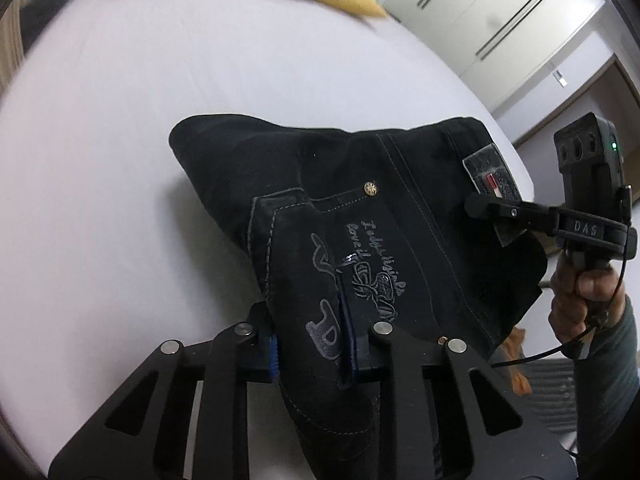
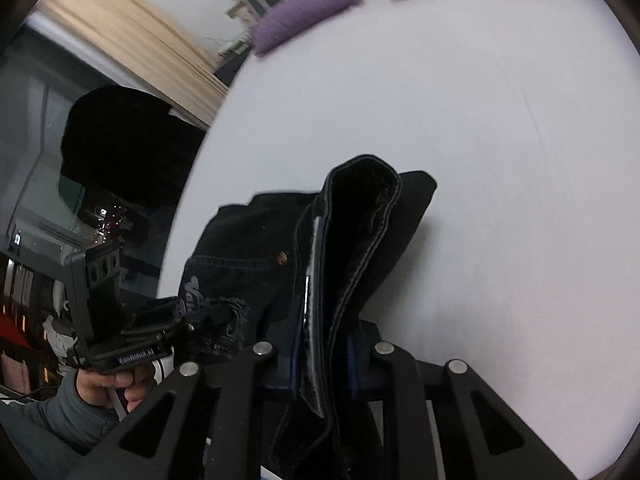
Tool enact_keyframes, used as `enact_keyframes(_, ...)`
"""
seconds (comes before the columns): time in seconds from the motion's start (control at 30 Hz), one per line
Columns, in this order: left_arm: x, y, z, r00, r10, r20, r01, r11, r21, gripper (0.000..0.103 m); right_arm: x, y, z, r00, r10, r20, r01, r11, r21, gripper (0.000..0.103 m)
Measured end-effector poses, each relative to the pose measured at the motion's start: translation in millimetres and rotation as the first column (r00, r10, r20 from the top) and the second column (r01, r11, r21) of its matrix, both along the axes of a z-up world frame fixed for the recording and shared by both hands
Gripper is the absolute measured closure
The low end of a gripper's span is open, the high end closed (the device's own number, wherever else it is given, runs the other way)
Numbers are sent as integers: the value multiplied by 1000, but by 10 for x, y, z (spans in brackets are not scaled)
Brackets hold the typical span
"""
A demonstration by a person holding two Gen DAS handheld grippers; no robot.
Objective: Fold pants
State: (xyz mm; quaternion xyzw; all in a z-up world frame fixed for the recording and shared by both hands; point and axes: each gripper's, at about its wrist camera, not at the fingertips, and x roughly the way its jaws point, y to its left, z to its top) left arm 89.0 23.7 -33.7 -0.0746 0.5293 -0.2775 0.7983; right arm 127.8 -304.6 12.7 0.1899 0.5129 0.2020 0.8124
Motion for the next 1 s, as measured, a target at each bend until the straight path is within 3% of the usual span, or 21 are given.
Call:
enact_keyframes(0.13, 338, 383, 347, 995, 46, 83, -47, 999, 13, 82, 406, 139, 173, 999, -2, 54, 0, 999, 34, 84)
enact_keyframes(0.27, 777, 570, 390, 991, 55, 119, -63, 996, 65, 82, 953, 267, 129, 999, -13, 50, 8, 996, 87, 84)
enact_keyframes(0.47, 1377, 924, 127, 991, 91, 103, -102, 989, 110, 82, 1764, 570, -199, 1000, -10, 2, 10, 994, 105, 84)
enact_keyframes(0.6, 1737, 842, -348, 993, 112, 38, -115, 986, 118, 81, 2046, 583, -597, 997, -15, -79, 23, 995, 95, 84)
enact_keyframes(0.67, 1792, 812, -561, 991, 130, 28, -132, 984, 118, 70, 2074, 527, -838, 992, -39, -118, 51, 993, 102, 82)
enact_keyframes(0.7, 1787, 831, -630, 989, 143, 34, -146, 983, 115, 65, 2066, 461, -947, 990, -58, -132, 75, 989, 129, 76)
enact_keyframes(0.77, 1736, 888, -730, 983, 178, 52, -183, 978, 105, 49, 1993, 333, -1081, 987, -84, -139, 111, 973, 202, 73)
enact_keyframes(0.87, 1722, 969, -784, 977, 201, 75, -207, 975, 80, 41, 1895, 263, -1134, 992, -84, -99, 106, 963, 247, 72)
enact_keyframes(1.0, 1699, 966, -704, 970, 226, 85, -235, 965, 115, 38, 1817, 248, -1045, 990, -110, -87, 128, 962, 241, 55)
